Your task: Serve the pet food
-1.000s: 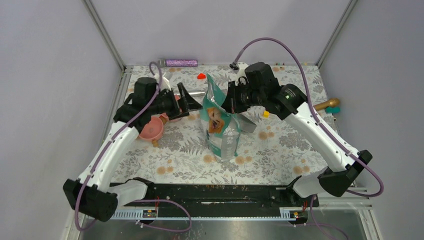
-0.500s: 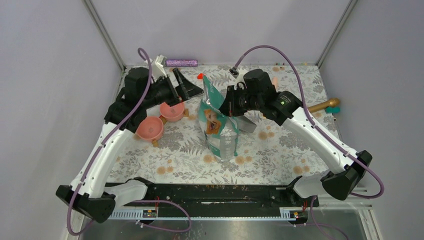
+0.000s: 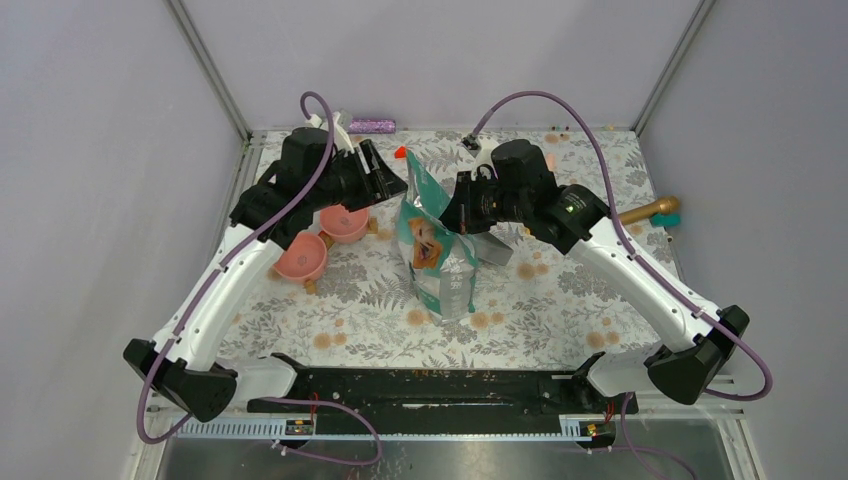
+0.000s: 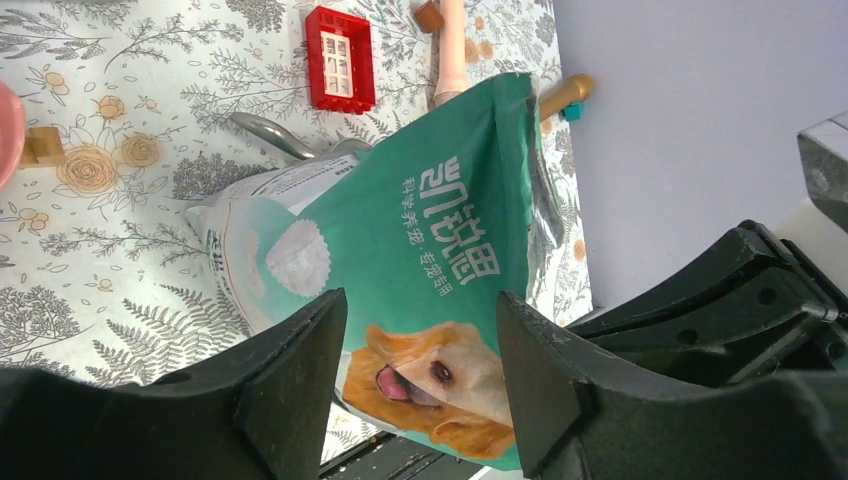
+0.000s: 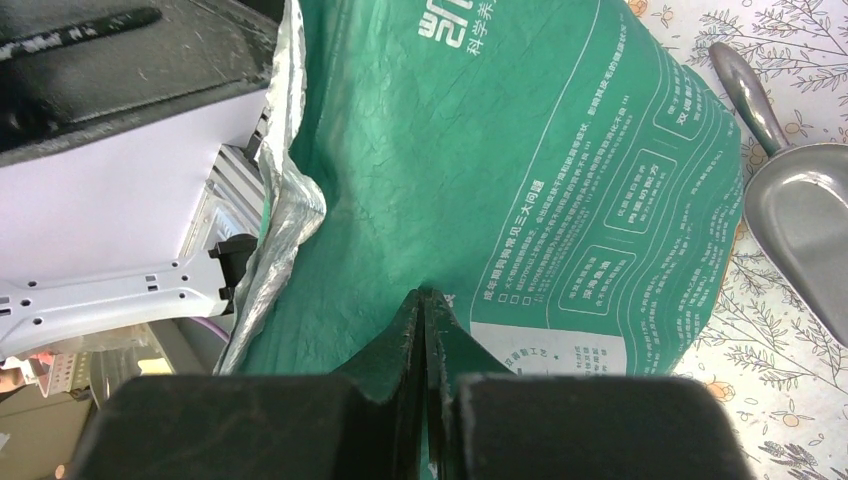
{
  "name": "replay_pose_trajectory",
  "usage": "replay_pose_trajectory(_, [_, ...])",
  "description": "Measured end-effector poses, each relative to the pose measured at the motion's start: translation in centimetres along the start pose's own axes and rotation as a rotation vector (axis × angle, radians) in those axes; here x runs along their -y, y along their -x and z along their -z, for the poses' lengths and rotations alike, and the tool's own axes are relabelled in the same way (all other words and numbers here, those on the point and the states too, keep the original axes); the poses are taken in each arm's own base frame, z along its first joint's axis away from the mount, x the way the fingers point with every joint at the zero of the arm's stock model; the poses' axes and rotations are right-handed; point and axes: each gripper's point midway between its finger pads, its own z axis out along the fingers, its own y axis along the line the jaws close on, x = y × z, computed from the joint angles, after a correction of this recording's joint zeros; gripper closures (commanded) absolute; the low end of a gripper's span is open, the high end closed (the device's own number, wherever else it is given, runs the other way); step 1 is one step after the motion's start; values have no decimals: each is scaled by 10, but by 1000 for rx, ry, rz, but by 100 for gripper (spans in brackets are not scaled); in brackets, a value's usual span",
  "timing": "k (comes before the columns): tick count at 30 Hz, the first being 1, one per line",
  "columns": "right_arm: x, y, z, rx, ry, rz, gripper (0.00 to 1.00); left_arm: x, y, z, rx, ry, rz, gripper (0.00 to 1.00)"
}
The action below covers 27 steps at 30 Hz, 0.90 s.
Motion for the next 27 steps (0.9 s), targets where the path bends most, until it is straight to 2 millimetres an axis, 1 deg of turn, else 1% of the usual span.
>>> replay_pose_trajectory(4, [0,0,0,0,0,0,100,2,-5,-6,-16,6,-9,40])
replay_pose_trajectory(6, [0,0,0,0,0,0,100,2,-7,-8,-19,13,-11,37])
replay_pose_trajectory(8, [0,0,0,0,-1,0,100,1,-7,-9,-18,22,-12,36])
replay_pose_trajectory(10, [0,0,0,-1,-1,0,100,-2,-6,-8,-10,44,-13,36])
replay_pose_trajectory(16, [0,-1,0,-2,-2,-1,100,6,3,3,35,59,-35,36])
replay_pose_trajectory(19, [0,-1,0,-2,-2,-1,100,15,7,12,62,40,-49,36])
replay_pose_trajectory(22, [0,-1,0,-2,-2,-1,100,19,8,16,78,38,-60,38])
replay_pose_trajectory(25, [0,-1,0,-2,-2,-1,100,17,7,13,79,52,-67,44])
replay_pose_trajectory(27, [0,-1,0,-2,-2,-1,100,15,5,8,70,63,-72,45])
